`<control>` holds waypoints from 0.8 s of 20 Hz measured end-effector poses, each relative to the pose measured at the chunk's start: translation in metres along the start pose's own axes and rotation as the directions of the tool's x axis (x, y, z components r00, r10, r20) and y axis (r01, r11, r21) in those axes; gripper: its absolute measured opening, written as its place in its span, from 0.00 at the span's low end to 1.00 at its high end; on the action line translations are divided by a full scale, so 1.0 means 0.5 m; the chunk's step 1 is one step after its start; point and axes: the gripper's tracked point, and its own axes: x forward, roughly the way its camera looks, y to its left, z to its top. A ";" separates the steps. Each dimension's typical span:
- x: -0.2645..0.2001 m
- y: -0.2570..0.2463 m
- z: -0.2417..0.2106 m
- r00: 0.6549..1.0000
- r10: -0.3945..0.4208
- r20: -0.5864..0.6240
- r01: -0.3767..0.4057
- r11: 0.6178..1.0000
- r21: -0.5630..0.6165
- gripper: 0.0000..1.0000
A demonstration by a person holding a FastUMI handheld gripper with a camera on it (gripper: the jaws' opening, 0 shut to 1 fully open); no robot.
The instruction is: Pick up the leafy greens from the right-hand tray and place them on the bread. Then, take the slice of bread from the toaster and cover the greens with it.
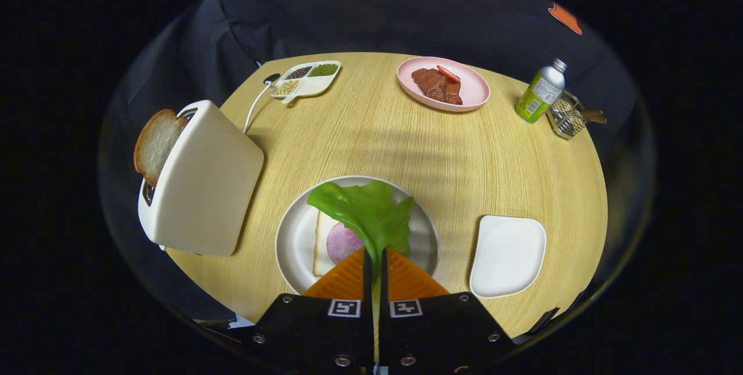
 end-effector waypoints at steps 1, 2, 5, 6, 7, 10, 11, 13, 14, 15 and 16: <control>0.011 0.008 -0.005 1.000 0.004 -0.009 -0.004 1.000 0.003 0.04; 0.020 0.013 -0.008 1.000 0.004 -0.017 -0.004 1.000 0.001 0.04; 0.038 0.019 -0.022 0.999 0.004 -0.040 -0.004 1.000 -0.013 0.04; 0.041 0.023 -0.024 0.999 0.008 -0.047 -0.009 1.000 -0.014 0.04; 0.044 0.027 -0.027 0.999 0.015 -0.048 -0.016 1.000 -0.013 0.04; 0.045 0.031 -0.026 0.999 0.017 -0.048 -0.018 1.000 -0.012 0.17; 0.045 0.030 -0.026 0.999 0.014 -0.047 -0.015 1.000 -0.009 0.20; 0.040 0.025 -0.024 0.999 0.007 -0.044 -0.007 1.000 -0.001 0.35; 0.035 0.022 -0.025 0.999 0.003 -0.044 -0.003 1.000 0.005 0.50; 0.030 0.022 -0.022 0.999 0.003 -0.036 -0.002 1.000 0.017 0.59; 0.025 0.021 -0.018 1.000 0.000 -0.029 0.001 1.000 0.027 0.68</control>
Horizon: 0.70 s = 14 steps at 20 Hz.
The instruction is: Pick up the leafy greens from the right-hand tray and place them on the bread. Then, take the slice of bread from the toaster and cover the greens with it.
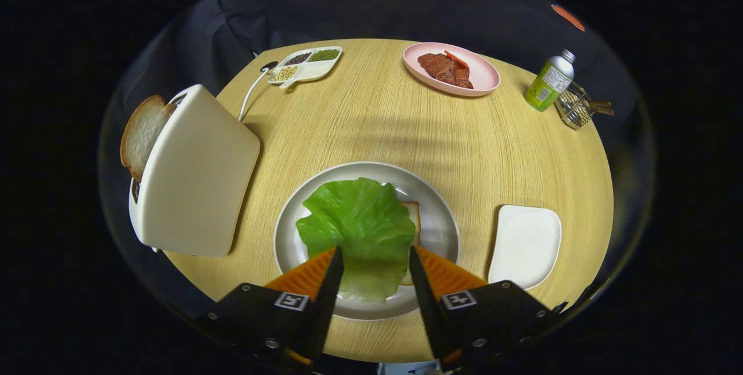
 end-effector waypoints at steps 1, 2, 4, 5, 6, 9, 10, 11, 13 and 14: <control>-0.009 -0.002 0.001 1.000 -0.007 0.003 0.007 1.000 0.007 0.77; -0.018 -0.003 0.006 1.000 -0.015 0.009 0.015 1.000 0.009 0.88; -0.039 0.004 0.021 1.000 -0.020 0.024 0.020 1.000 0.013 0.99; -0.052 0.014 0.029 0.999 -0.017 0.032 0.016 1.000 0.015 0.99; -0.064 0.025 0.038 0.999 -0.013 0.040 0.012 1.000 0.017 0.99; -0.097 0.067 0.072 0.998 0.005 0.068 -0.006 1.000 0.015 0.99; -0.106 0.081 0.082 0.997 0.010 0.076 -0.011 1.000 0.013 0.99; -0.114 0.098 0.092 0.996 0.017 0.082 -0.018 1.000 0.012 0.99; -0.132 0.138 0.115 0.995 0.038 0.098 -0.039 0.999 0.013 0.99; -0.142 0.155 0.127 0.993 0.046 0.106 -0.047 0.999 0.008 0.99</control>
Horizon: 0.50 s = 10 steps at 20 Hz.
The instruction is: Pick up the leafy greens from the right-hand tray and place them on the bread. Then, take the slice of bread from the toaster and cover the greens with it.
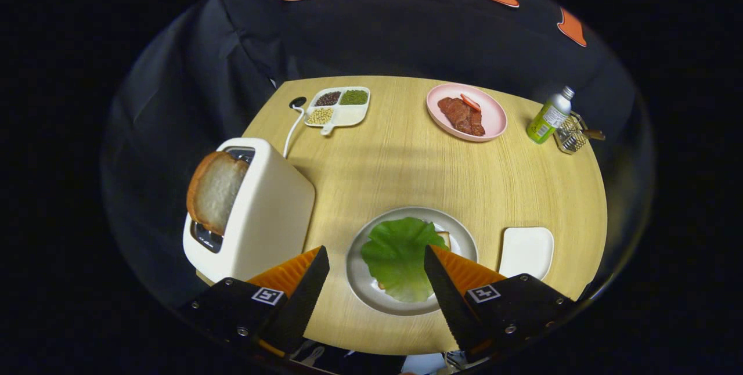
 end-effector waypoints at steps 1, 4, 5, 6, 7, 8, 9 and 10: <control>-0.006 0.020 0.015 1.000 0.007 0.011 -0.007 1.000 -0.006 0.99; -0.021 0.071 0.058 0.999 0.023 0.040 -0.022 0.999 -0.031 0.99; -0.025 0.093 0.070 0.998 0.035 0.048 -0.033 0.999 -0.040 0.99; -0.032 0.112 0.083 0.997 0.048 0.055 -0.045 0.998 -0.048 0.99; -0.043 0.135 0.097 0.996 0.061 0.063 -0.057 0.997 -0.058 0.99; -0.047 0.154 0.111 0.995 0.070 0.070 -0.066 0.996 -0.067 0.99; -0.049 0.172 0.119 0.994 0.079 0.076 -0.073 0.994 -0.077 0.99; -0.050 0.190 0.129 0.993 0.089 0.078 -0.082 0.993 -0.086 0.99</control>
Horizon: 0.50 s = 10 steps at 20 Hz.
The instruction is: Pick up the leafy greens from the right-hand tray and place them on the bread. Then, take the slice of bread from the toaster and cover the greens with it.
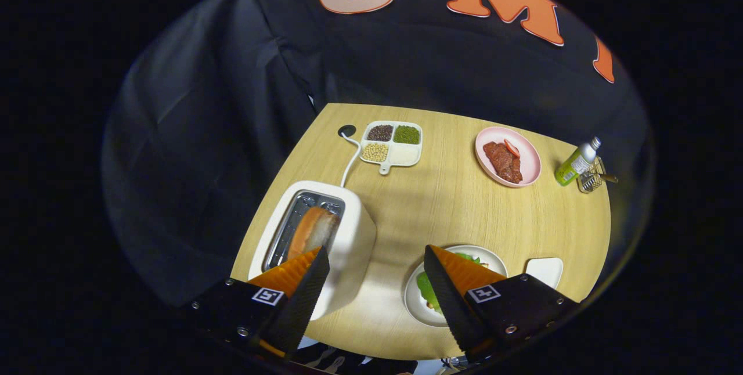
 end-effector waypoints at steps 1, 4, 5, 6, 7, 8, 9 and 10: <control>0.002 0.018 0.010 1.000 0.010 0.002 -0.010 1.000 -0.005 0.99; 0.011 0.065 0.023 0.999 0.043 -0.008 -0.043 0.999 -0.019 0.99; 0.015 0.077 0.024 0.999 0.048 -0.014 -0.049 0.999 -0.024 0.99; 0.021 0.086 0.025 0.998 0.052 -0.021 -0.053 0.998 -0.030 0.99; 0.030 0.093 0.021 0.998 0.052 -0.029 -0.053 0.998 -0.036 0.99; 0.035 0.099 0.020 0.998 0.053 -0.039 -0.055 0.998 -0.038 0.99; 0.041 0.104 0.014 0.997 0.053 -0.050 -0.055 0.998 -0.040 0.99; 0.049 0.108 0.013 0.997 0.053 -0.061 -0.055 0.998 -0.043 0.99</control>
